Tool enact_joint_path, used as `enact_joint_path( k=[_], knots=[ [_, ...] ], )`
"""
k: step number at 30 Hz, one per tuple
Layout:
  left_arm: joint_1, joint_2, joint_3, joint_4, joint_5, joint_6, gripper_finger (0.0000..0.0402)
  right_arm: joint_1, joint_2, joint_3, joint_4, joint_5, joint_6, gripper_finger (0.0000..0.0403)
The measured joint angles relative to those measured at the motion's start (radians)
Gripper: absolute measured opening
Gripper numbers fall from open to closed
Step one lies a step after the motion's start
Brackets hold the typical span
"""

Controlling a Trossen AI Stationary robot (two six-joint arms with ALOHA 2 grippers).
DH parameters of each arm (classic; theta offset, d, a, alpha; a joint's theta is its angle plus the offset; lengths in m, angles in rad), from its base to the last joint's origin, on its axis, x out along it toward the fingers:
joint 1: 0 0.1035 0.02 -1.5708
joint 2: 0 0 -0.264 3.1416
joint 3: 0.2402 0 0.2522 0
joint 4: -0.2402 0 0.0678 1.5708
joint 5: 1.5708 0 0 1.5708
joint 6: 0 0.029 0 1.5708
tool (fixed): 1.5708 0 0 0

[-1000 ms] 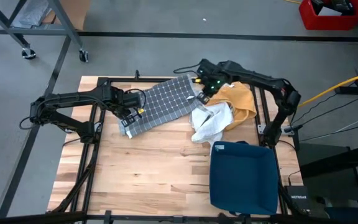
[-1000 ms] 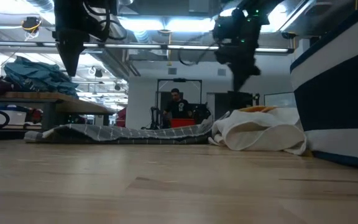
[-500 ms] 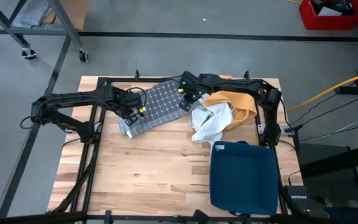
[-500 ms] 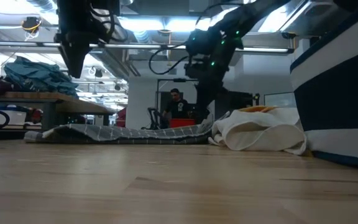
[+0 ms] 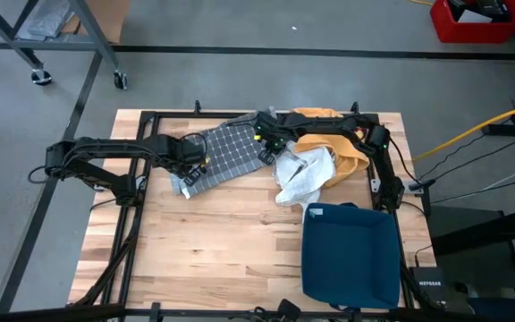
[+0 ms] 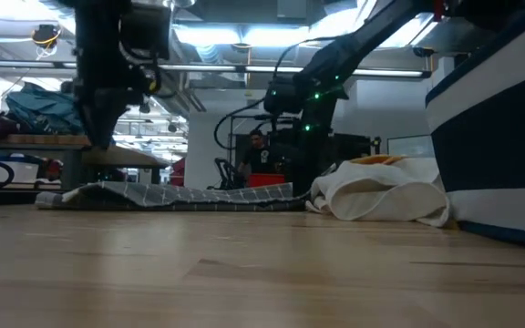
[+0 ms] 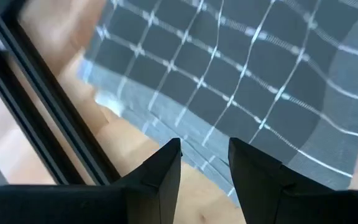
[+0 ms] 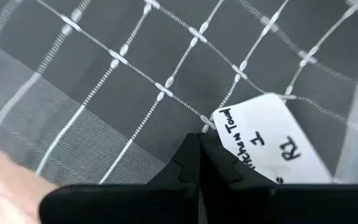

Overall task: Fold towel
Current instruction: Fold the gray towel

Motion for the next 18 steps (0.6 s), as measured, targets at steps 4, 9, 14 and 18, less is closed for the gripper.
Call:
enact_joint_path(
  k=[4,9,14,18],
  knots=[
    [0.000,0.000,-0.053,0.024,-0.001,-0.093,0.0127,0.000,0.022,0.000,0.002,-0.026,0.000,0.0003],
    [0.002,0.000,-0.103,0.114,-0.037,-0.202,0.0127,0.001,0.029,0.000,0.006,-0.033,-0.001,0.0003],
    [0.035,0.000,-0.142,0.180,-0.090,-0.339,0.0127,0.001,0.029,0.000,0.002,-0.042,-0.001,0.0003],
    [0.067,0.000,-0.159,0.178,-0.158,-0.449,0.0127,0.002,0.029,0.001,-0.009,-0.074,-0.003,0.0003]
  ],
)
